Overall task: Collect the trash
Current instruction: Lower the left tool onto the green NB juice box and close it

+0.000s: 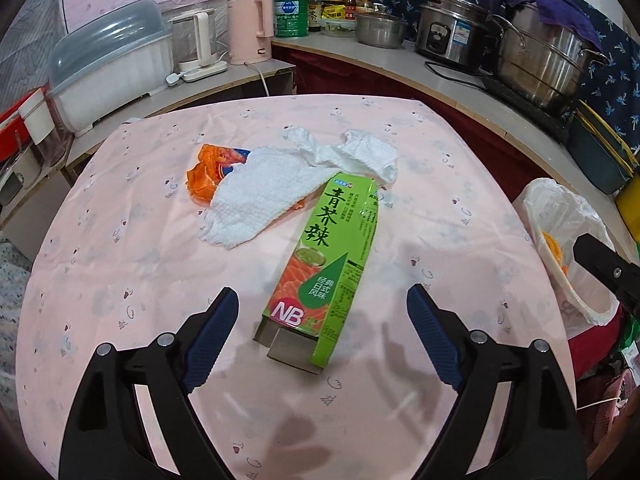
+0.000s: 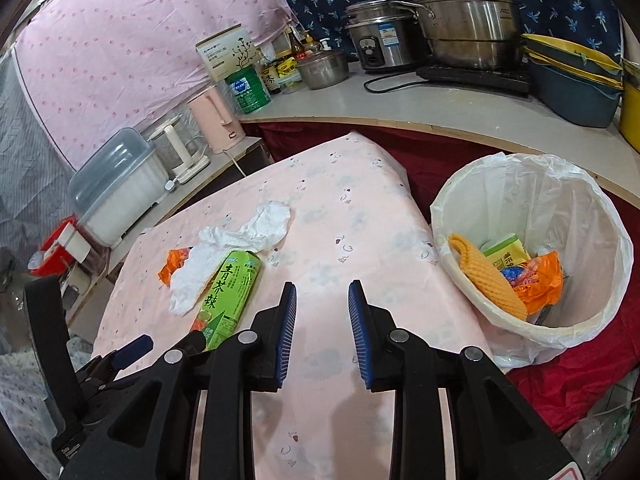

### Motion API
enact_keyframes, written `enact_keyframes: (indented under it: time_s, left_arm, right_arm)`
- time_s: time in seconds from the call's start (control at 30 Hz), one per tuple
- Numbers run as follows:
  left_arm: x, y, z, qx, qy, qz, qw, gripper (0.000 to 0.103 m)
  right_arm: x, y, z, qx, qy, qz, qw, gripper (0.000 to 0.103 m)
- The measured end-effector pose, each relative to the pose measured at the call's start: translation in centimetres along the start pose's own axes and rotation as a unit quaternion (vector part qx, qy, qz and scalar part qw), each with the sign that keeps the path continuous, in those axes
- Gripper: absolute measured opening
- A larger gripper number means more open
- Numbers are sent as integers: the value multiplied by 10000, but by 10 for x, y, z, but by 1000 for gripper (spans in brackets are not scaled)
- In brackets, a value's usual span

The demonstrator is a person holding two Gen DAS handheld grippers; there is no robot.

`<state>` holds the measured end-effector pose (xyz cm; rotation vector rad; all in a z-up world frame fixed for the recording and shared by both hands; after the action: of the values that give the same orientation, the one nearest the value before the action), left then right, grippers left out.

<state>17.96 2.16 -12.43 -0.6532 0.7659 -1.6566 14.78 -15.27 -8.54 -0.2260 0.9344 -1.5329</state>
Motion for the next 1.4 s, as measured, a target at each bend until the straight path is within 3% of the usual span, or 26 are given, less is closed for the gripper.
enact_keyframes:
  time_s: [0.8, 0.87, 1.0, 1.13, 1.4]
  left_arm:
    - [-4, 67, -6, -523, 219, -250, 9981, 87]
    - [-2, 69, -5, -518, 225, -274, 9980, 85]
    - [3, 68, -2, -490, 317, -327, 9978, 65]
    - [4, 64, -1, -514, 250, -445, 9974, 54]
    - [0, 41, -3, -374, 101, -454, 9982, 52]
  right_arm:
    - [-37, 68, -11, -507, -233, 23, 9984, 27]
    - [-37, 70, -11, -525, -229, 20, 9984, 27]
    - [-36, 74, -12, -551, -222, 18, 9982, 27]
    - [-38, 74, -12, -553, -236, 30, 9982, 27]
    - [-43, 67, -11, -490, -278, 62, 9984, 27]
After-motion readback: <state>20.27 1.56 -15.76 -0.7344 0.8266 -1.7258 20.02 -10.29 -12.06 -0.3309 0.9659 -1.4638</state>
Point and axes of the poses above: each gripper's, at about its wrist camera, not at the fingertips, and y roughly the way its jaws point, x to its right, z to its top, the point moved 8 cm from there along y, roughly the way its jaws point, and after that the axes turned 3 degrees about y, right-handed, at the moved point
